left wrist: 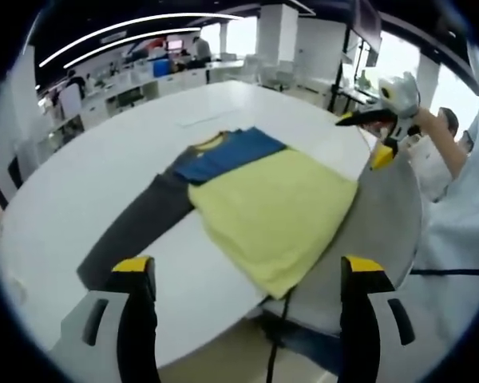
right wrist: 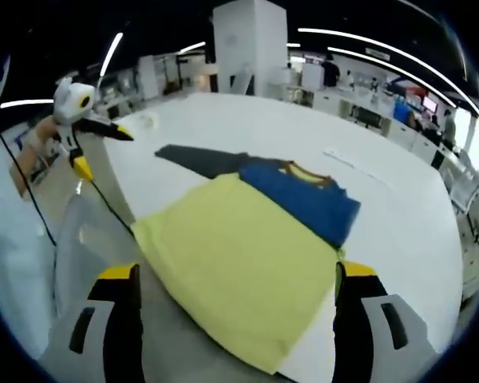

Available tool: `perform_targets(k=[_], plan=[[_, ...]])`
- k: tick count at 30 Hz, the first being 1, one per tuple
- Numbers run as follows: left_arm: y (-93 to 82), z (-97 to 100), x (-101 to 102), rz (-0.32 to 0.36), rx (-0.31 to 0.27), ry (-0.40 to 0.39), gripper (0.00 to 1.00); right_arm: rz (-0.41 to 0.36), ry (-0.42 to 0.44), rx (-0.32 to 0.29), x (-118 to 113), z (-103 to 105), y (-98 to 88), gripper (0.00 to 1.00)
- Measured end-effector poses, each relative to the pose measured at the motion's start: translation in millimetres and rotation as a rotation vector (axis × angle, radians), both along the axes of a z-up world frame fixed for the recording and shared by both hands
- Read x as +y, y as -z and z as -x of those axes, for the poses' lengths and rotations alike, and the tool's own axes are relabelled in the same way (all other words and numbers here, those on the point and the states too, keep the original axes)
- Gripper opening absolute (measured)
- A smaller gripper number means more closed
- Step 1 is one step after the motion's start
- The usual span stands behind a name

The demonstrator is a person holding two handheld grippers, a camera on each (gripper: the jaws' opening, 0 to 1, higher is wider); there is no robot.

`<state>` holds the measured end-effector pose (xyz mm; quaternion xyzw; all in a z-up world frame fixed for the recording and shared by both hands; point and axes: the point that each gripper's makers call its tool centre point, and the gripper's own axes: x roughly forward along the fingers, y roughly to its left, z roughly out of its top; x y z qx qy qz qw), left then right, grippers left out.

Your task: Fold the garment on the visible template until the final outline fits inside the template.

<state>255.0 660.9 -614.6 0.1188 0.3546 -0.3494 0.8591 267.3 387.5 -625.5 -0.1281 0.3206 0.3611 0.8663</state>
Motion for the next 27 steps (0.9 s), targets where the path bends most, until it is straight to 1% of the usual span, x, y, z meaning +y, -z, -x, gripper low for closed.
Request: perform_targets(k=[4, 11, 15, 20, 23, 27], plan=[[-1.9, -4.5, 6.3, -0.009, -0.007, -0.010, 0.93, 0.008, -0.008, 0.011, -0.5, 4.9, 4.8, 1.00], [-6.1, -11.3, 16.8, -0.025, -0.019, -0.008, 0.93, 0.005, 0.008, 0.010, -1.7, 6.9, 4.8, 1.00], [-12.0, -16.3, 22.0, -0.010, -0.039, -0.009, 0.92, 0.010, 0.016, 0.012, -2.8, 7.8, 5.9, 1.00], [-10.2, -22.3, 34.8, -0.021, -0.043, -0.022, 0.92, 0.016, 0.016, 0.016, -0.9, 9.6, 6.5, 1.00], [-5.8, -27.5, 42.1, -0.020, -0.044, -0.039, 0.91, 0.017, 0.016, 0.017, 0.8, 9.4, 6.5, 1.00], [-0.9, -29.0, 50.1, -0.025, -0.030, -0.052, 0.90, 0.011, 0.019, 0.014, 2.7, 8.6, 4.0, 1.00]])
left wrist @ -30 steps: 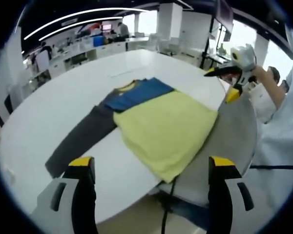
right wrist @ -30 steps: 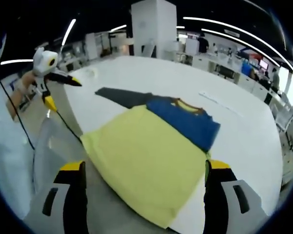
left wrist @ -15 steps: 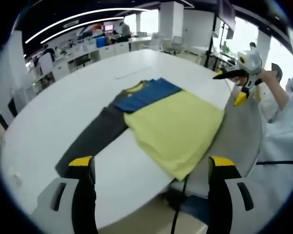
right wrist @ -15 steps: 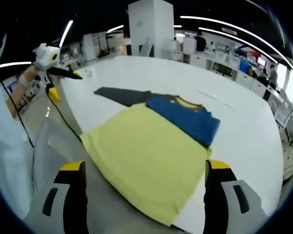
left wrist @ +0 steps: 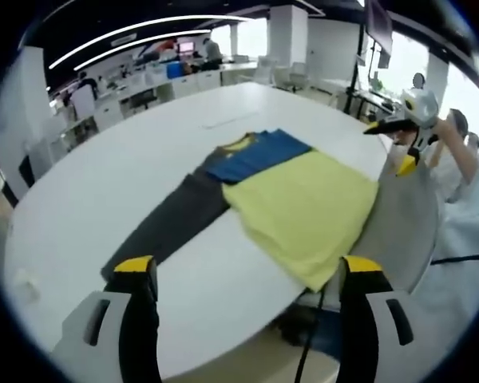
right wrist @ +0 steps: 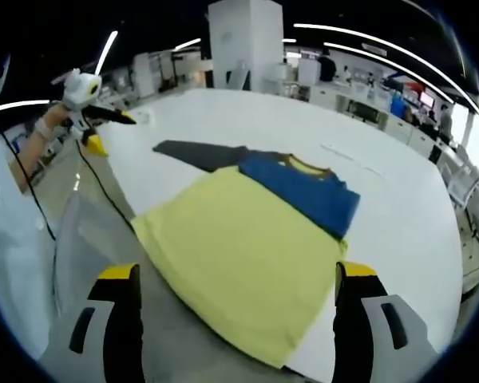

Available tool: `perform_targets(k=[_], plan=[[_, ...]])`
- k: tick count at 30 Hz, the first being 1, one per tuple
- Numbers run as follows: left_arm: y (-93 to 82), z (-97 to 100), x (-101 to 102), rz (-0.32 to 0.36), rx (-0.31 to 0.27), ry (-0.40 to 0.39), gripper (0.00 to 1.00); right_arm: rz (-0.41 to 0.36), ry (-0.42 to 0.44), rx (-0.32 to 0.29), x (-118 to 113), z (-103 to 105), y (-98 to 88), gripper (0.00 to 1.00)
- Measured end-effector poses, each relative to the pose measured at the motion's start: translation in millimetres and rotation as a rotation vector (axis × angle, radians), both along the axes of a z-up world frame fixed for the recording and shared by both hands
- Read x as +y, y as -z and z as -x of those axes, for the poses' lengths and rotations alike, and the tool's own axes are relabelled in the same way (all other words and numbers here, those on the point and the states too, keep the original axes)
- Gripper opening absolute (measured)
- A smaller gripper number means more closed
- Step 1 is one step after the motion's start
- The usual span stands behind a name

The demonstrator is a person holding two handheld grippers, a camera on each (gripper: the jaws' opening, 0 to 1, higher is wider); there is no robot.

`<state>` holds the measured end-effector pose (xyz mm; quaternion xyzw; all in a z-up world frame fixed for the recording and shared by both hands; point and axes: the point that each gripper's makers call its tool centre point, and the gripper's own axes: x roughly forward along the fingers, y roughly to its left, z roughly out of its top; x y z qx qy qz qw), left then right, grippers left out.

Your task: Fold the garment on the visible template until the final outline fits inside the template.

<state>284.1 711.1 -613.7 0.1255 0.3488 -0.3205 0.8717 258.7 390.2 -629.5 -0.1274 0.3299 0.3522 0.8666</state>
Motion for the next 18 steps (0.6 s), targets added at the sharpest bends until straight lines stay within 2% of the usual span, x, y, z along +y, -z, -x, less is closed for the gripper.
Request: perform_targets(k=[2, 18], plan=[[1.5, -1.6, 5.1, -0.013, 0.000, -0.010, 0.91, -0.016, 0.007, -0.003, 0.6, -0.9, -3.3, 1.00], [12.1, -21.5, 33.0, -0.026, 0.027, -0.028, 0.92, 0.006, 0.046, 0.007, -9.7, 3.0, -2.5, 1.00]])
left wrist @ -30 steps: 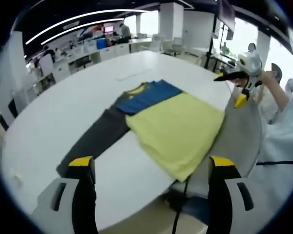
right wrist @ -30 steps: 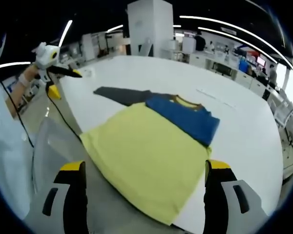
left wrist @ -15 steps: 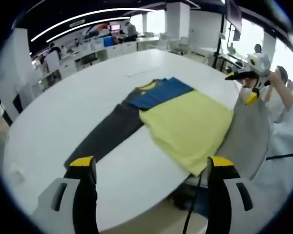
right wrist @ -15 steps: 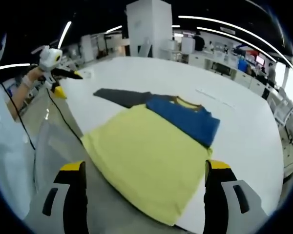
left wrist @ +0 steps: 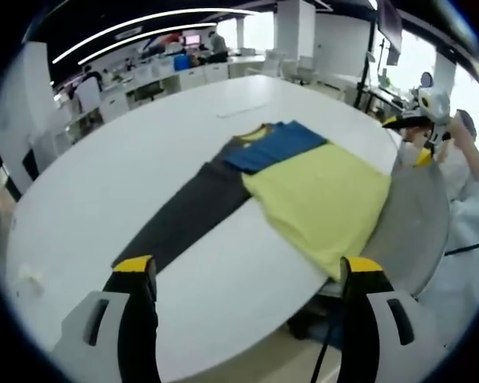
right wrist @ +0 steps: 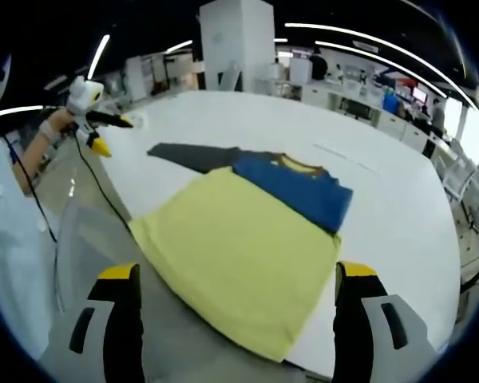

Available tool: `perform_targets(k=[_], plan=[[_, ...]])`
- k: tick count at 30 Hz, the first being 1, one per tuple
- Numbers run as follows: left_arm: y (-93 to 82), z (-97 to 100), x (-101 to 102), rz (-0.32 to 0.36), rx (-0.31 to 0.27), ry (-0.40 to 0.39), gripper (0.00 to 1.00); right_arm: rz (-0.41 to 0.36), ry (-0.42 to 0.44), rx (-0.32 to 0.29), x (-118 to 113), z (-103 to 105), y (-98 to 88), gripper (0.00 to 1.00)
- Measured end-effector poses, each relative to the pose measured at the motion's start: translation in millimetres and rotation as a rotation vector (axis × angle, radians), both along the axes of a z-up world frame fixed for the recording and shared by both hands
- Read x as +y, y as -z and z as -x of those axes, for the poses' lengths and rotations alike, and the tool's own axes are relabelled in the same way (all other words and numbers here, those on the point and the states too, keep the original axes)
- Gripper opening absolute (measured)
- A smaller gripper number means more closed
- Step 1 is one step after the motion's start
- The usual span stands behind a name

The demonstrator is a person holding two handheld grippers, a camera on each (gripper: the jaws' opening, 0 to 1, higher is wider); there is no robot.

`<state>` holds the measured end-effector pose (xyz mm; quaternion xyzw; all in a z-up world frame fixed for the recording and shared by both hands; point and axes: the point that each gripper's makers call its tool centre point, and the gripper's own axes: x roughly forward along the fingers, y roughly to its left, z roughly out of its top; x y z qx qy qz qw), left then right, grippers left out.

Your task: Fold the garment on the visible template until the final outline fits inside the template.

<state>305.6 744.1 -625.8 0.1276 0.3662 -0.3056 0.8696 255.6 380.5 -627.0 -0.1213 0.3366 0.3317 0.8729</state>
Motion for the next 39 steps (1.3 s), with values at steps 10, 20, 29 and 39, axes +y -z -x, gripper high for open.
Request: perform_targets(k=[10, 20, 29, 39], plan=[[4.5, -9.6, 10.5, 0.003, 0.010, 0.001, 0.94, 0.001, 0.031, -0.003, -5.0, 1.6, -2.1, 1.00], [12.6, -13.3, 26.5, 0.003, 0.026, -0.016, 0.96, 0.020, 0.057, -0.021, -10.4, -3.1, -6.1, 1.00], [16.4, -22.0, 42.8, 0.009, 0.032, -0.016, 0.98, 0.026, 0.079, -0.014, -4.9, -1.2, -1.9, 1.00], [22.3, -32.5, 55.2, 0.016, 0.029, 0.011, 1.00, 0.034, 0.130, -0.035, -4.1, -2.3, -6.0, 1.00]])
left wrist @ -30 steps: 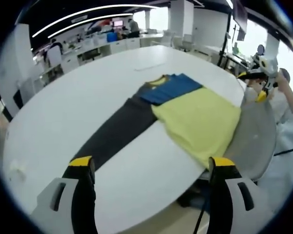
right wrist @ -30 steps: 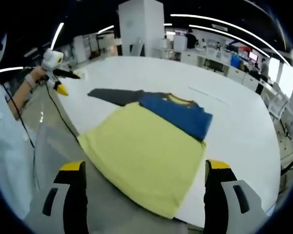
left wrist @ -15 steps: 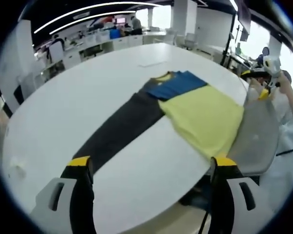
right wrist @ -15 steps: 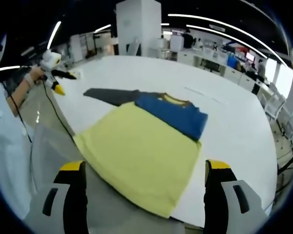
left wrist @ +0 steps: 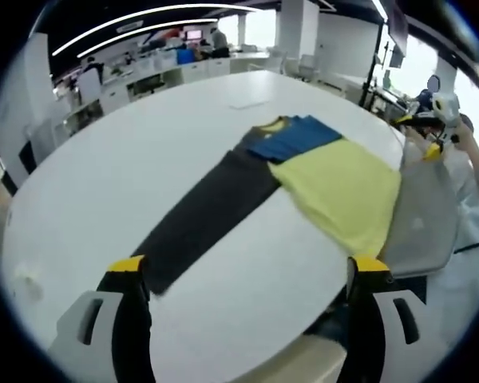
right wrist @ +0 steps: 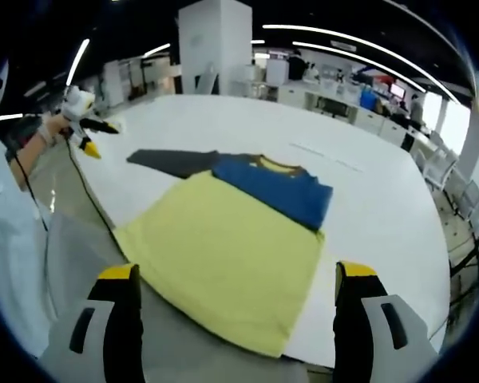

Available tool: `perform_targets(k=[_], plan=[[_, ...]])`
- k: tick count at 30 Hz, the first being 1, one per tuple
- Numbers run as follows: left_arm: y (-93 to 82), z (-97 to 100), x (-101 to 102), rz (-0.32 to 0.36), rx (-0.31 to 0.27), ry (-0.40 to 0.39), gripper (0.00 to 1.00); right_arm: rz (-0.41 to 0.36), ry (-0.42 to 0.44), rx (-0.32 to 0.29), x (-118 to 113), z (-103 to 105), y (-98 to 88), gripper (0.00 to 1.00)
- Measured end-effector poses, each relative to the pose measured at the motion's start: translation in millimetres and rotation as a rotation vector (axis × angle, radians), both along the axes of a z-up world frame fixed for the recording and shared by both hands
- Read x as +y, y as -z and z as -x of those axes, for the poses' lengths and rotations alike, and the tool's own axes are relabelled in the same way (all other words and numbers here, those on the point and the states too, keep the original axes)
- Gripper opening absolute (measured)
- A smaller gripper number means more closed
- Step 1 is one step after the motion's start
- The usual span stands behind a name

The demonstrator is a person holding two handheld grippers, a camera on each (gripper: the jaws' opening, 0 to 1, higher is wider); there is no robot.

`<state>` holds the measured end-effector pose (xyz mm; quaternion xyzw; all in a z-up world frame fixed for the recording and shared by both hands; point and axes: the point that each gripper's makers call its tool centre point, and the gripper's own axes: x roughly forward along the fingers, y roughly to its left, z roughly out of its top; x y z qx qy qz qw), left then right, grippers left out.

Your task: Fold the garment on the visible template until the final outline fits inside the template.

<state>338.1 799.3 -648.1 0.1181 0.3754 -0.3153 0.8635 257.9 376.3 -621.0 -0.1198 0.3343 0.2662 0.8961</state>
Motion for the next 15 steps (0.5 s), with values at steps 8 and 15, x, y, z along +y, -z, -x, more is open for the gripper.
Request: perform_targets(k=[8, 15], plan=[[9.6, -9.6, 12.2, 0.010, 0.015, -0.011, 1.00, -0.001, 0.031, -0.010, -0.7, -3.9, -1.1, 1.00], [12.0, -20.9, 23.3, 0.014, 0.016, -0.029, 1.00, -0.009, 0.037, -0.021, 2.1, -7.9, -1.2, 1.00]])
